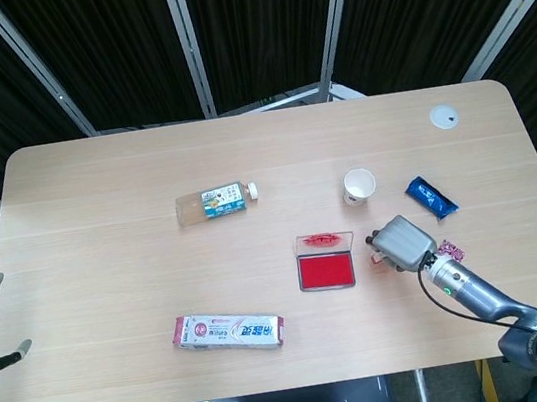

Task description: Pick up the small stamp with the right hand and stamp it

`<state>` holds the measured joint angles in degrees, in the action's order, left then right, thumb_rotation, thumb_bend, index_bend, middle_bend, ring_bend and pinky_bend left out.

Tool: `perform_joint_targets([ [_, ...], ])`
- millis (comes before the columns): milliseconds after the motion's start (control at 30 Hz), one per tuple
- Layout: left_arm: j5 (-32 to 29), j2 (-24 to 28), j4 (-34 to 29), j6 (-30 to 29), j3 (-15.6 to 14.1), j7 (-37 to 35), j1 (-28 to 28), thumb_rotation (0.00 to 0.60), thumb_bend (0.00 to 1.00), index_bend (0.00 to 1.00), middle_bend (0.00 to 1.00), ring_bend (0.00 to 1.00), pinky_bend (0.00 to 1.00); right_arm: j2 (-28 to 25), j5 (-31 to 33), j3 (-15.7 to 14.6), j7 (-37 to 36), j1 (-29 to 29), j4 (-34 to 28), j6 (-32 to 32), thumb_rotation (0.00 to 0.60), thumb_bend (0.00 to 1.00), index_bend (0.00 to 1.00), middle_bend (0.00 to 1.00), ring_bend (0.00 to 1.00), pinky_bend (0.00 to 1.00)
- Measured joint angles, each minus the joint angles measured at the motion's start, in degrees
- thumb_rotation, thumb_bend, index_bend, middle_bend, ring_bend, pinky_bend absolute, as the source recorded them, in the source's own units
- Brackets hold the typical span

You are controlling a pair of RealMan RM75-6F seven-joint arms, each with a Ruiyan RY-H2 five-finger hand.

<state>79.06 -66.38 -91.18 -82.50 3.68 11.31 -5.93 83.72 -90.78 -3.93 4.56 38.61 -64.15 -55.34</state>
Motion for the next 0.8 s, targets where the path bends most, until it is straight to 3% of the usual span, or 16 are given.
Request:
perform_joint_targets([
  [233, -0.2, -0.1, 0.1, 0.3, 0.1, 0.2, -0.1, 0.6, 0.0, 0.0, 0.0, 0.0, 0.0, 1.8, -0.4, -0.6, -2.4, -1.1, 3.9, -0.3, 0.6, 0.52, 0.53, 0.56, 0.81, 1.0],
  [433, -0.4, -0.1, 0.2, 0.3, 0.1, 0.1, -0.1, 0.6, 0.0, 0.0, 0.0, 0.0, 0.0, 2.5, -0.5, -0.7, -2.9, -1.2, 5.4, 0.4, 0.6, 0.44, 0.5, 0.55, 0.81, 1.0],
  [800, -0.6, -0.2, 0.4, 0.3, 0.1, 0.2, 0.0, 0.6, 0.0, 0.0, 0.0, 0.0, 0.0, 2.7, -0.8, -0.8, -4.4, -1.3, 6.0, 0.9, 0.6, 0.39, 0.41, 0.48, 0.81, 1.0],
])
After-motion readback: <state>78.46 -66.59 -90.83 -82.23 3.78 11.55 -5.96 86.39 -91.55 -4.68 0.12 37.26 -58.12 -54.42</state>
